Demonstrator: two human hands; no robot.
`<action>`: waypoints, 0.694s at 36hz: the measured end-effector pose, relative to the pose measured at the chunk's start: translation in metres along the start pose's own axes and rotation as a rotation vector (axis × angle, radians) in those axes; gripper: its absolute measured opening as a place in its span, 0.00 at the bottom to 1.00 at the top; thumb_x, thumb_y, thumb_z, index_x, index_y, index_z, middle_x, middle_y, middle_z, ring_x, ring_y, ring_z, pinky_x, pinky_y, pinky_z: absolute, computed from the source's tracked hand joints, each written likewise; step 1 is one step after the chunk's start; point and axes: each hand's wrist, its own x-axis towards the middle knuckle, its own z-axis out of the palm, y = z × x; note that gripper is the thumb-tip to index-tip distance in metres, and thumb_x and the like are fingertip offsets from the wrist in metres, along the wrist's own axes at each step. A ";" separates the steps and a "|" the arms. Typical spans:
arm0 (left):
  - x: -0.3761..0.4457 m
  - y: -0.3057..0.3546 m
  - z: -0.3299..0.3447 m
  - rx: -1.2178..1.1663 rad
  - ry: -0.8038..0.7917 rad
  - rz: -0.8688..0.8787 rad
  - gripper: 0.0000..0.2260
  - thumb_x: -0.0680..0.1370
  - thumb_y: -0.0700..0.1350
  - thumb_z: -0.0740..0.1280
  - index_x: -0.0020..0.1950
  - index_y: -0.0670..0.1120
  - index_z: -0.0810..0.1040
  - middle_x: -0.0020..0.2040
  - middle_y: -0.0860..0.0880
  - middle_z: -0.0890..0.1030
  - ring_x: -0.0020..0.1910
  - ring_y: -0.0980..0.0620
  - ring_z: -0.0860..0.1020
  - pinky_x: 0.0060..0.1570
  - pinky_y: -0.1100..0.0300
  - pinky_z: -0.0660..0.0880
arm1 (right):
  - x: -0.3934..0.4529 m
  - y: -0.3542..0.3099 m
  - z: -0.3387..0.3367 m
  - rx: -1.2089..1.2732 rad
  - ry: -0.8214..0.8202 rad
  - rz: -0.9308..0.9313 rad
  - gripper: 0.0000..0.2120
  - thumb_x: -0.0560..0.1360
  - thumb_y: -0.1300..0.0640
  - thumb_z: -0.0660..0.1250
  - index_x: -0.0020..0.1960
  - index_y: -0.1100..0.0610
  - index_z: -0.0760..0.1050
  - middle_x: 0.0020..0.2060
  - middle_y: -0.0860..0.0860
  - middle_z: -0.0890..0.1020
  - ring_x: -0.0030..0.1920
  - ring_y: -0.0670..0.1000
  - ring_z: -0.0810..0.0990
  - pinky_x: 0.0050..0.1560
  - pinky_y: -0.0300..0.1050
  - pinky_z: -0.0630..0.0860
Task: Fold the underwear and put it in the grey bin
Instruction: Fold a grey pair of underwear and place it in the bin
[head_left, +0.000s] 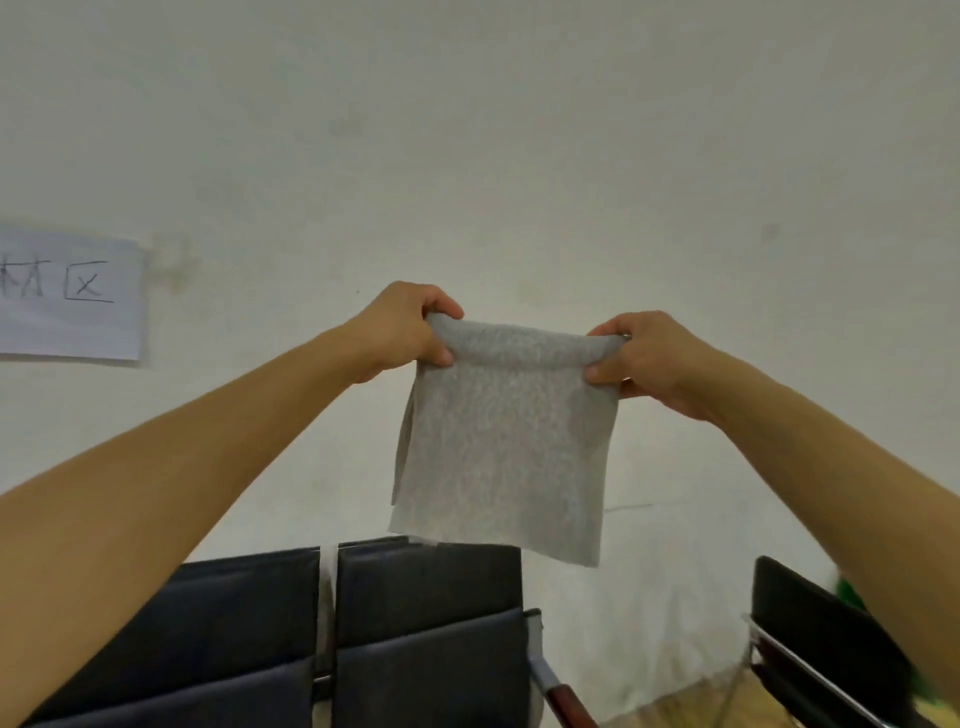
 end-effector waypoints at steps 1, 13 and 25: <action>0.007 0.004 0.005 0.036 -0.012 0.018 0.22 0.68 0.30 0.73 0.59 0.44 0.77 0.54 0.47 0.76 0.53 0.49 0.75 0.51 0.60 0.72 | 0.000 0.001 -0.006 -0.014 0.028 0.007 0.15 0.69 0.73 0.69 0.53 0.62 0.75 0.48 0.58 0.79 0.48 0.56 0.79 0.41 0.44 0.78; 0.070 0.037 0.095 0.196 -0.200 0.236 0.14 0.74 0.36 0.69 0.59 0.43 0.79 0.57 0.45 0.78 0.53 0.50 0.74 0.51 0.59 0.70 | -0.019 0.044 -0.067 -0.208 0.342 0.153 0.12 0.67 0.71 0.73 0.48 0.64 0.75 0.47 0.61 0.79 0.48 0.60 0.79 0.49 0.52 0.80; 0.054 0.087 0.297 0.069 -0.505 0.406 0.09 0.76 0.37 0.64 0.56 0.41 0.77 0.52 0.45 0.77 0.48 0.48 0.74 0.44 0.59 0.69 | -0.120 0.153 -0.147 -0.519 0.564 0.550 0.09 0.68 0.62 0.75 0.44 0.59 0.76 0.41 0.55 0.79 0.45 0.54 0.78 0.46 0.48 0.78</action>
